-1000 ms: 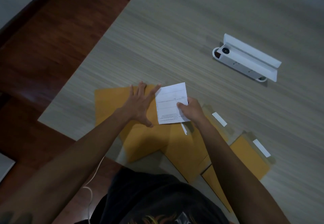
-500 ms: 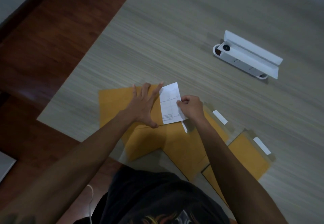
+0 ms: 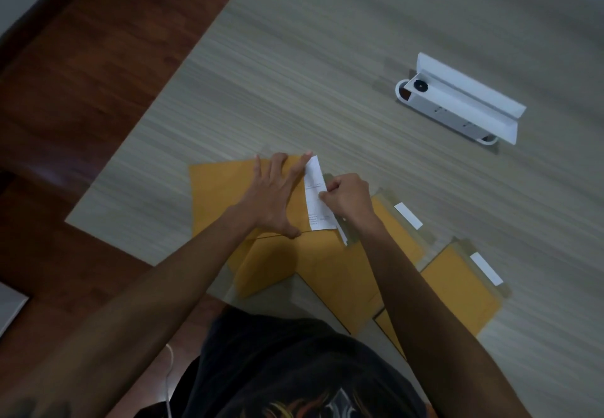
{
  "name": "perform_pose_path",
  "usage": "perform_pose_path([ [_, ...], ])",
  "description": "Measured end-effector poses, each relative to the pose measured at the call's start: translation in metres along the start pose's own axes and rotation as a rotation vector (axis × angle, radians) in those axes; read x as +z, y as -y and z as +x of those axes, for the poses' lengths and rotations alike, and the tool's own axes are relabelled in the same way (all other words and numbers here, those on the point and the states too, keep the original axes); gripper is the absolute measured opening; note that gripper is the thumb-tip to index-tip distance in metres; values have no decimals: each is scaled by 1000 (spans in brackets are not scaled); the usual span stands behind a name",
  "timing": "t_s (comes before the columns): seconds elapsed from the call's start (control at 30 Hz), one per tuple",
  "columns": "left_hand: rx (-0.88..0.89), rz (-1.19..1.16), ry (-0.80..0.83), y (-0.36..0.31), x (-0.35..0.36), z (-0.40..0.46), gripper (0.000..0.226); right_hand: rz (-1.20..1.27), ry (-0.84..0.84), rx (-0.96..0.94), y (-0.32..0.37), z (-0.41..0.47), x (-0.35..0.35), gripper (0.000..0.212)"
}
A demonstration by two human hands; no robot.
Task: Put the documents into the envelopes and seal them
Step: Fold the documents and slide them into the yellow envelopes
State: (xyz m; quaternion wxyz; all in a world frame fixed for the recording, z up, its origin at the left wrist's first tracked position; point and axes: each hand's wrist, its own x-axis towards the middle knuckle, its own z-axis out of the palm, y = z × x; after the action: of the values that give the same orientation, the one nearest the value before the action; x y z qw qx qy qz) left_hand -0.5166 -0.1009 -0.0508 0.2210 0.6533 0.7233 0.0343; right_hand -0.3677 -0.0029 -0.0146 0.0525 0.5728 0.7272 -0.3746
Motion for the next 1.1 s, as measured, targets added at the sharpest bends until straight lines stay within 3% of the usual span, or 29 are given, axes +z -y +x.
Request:
perform_pose_path([
  [0.4,33,-46,-74,0,2,-5,152,-13,73,105,1,7,-7,14],
  [0.67,-60,42,104,14,6,-11,162,73,109,158,-6,2,-7,14],
  [1.1,-25,29,39,11,6,-13,154,65,77,191,-4,6,-2,16],
])
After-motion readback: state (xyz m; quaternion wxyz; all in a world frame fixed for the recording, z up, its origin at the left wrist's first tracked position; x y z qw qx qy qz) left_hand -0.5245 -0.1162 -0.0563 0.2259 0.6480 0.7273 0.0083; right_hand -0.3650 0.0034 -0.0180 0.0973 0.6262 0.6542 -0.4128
